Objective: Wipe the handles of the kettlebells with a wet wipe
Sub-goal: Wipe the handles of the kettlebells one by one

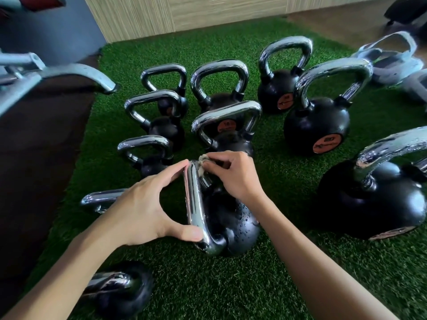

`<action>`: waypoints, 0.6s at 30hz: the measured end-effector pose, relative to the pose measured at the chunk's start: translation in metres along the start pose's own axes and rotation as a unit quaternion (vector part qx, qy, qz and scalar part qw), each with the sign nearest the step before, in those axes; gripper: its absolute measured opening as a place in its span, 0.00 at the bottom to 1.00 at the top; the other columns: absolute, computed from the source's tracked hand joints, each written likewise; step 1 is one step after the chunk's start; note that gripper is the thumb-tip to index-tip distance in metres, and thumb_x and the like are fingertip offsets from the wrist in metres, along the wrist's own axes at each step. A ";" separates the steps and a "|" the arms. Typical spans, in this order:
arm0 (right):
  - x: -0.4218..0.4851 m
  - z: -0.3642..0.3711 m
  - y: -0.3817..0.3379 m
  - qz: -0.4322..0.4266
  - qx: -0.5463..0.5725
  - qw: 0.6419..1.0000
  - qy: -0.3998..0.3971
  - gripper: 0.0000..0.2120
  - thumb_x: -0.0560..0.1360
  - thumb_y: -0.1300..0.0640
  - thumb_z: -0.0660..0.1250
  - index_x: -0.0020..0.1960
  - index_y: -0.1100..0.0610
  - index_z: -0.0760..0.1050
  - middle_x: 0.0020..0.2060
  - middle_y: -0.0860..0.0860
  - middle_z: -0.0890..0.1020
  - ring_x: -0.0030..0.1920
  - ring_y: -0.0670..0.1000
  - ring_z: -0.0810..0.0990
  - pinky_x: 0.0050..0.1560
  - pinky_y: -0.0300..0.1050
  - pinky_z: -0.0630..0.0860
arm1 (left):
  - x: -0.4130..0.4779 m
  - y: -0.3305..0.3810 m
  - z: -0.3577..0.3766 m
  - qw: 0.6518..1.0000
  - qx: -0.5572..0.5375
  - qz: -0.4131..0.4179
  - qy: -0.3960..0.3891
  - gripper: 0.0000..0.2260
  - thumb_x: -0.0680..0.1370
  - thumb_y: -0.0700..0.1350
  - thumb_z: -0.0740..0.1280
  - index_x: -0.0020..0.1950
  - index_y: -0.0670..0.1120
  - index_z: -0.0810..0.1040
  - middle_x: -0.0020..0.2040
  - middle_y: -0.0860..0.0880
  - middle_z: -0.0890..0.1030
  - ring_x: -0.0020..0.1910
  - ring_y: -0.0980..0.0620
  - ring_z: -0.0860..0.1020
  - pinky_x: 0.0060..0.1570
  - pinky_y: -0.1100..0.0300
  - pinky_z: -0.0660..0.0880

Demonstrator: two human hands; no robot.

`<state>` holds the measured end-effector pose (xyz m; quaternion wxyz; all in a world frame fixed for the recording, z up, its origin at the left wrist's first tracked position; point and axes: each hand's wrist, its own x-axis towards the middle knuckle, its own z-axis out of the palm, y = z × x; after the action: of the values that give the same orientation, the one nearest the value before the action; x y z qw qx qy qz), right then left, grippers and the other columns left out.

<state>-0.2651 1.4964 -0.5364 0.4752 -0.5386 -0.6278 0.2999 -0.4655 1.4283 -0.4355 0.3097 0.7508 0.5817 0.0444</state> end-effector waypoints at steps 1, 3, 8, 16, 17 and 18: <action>-0.002 0.001 -0.001 0.013 0.013 1.000 0.003 0.12 0.73 0.54 0.77 0.56 0.52 0.86 0.48 0.47 0.87 0.35 0.34 0.77 0.40 0.27 0.69 | 0.000 0.000 0.001 1.000 0.004 0.002 0.003 0.61 0.48 0.75 0.78 0.75 0.78 0.47 0.78 0.66 0.60 0.76 0.64 0.59 0.72 0.50 0.66; -0.007 0.002 -0.005 0.004 0.020 1.000 0.017 0.12 0.72 0.54 0.77 0.55 0.51 0.86 0.47 0.46 0.87 0.33 0.36 0.76 0.38 0.28 0.69 | 0.000 -0.002 0.001 1.000 0.011 0.003 0.006 0.62 0.49 0.74 0.79 0.75 0.77 0.47 0.79 0.66 0.58 0.77 0.63 0.58 0.72 0.50 0.66; -0.027 0.000 -0.011 -0.022 0.044 0.999 -0.018 0.11 0.73 0.53 0.77 0.55 0.50 0.86 0.43 0.44 0.85 0.35 0.42 0.76 0.39 0.31 0.71 | -0.001 -0.010 -0.001 1.000 0.001 0.010 0.001 0.62 0.50 0.71 0.81 0.75 0.77 0.47 0.78 0.65 0.59 0.76 0.65 0.58 0.70 0.53 0.66; -0.040 -0.001 -0.029 -0.044 0.046 0.996 -0.058 0.11 0.72 0.51 0.77 0.54 0.49 0.86 0.43 0.43 0.84 0.42 0.44 0.81 0.45 0.41 0.77 | 0.004 -0.026 -0.009 1.000 -0.007 0.010 -0.012 0.63 0.47 0.71 0.81 0.75 0.77 0.50 0.76 0.67 0.61 0.74 0.68 0.59 0.73 0.52 0.64; -0.048 -0.004 -0.031 -0.053 0.041 0.995 -0.072 0.10 0.72 0.51 0.77 0.53 0.48 0.86 0.44 0.43 0.84 0.43 0.45 0.82 0.45 0.41 0.78 | 0.004 -0.026 -0.009 1.000 -0.009 0.011 -0.012 0.63 0.47 0.72 0.81 0.75 0.77 0.51 0.76 0.67 0.61 0.75 0.68 0.60 0.74 0.51 0.64; -0.057 -0.009 -0.033 -0.060 0.036 0.994 -0.088 0.10 0.72 0.50 0.77 0.53 0.47 0.86 0.44 0.43 0.84 0.43 0.45 0.82 0.45 0.41 0.78 | 0.005 -0.027 -0.009 1.000 -0.010 0.012 -0.014 0.63 0.46 0.72 0.81 0.75 0.77 0.51 0.76 0.67 0.61 0.75 0.68 0.60 0.74 0.50 0.64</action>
<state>-0.2721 1.4325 -0.5190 0.4540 -0.4541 -0.6873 0.3395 -0.4907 1.4400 -0.4434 0.3249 0.7550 0.5679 0.0439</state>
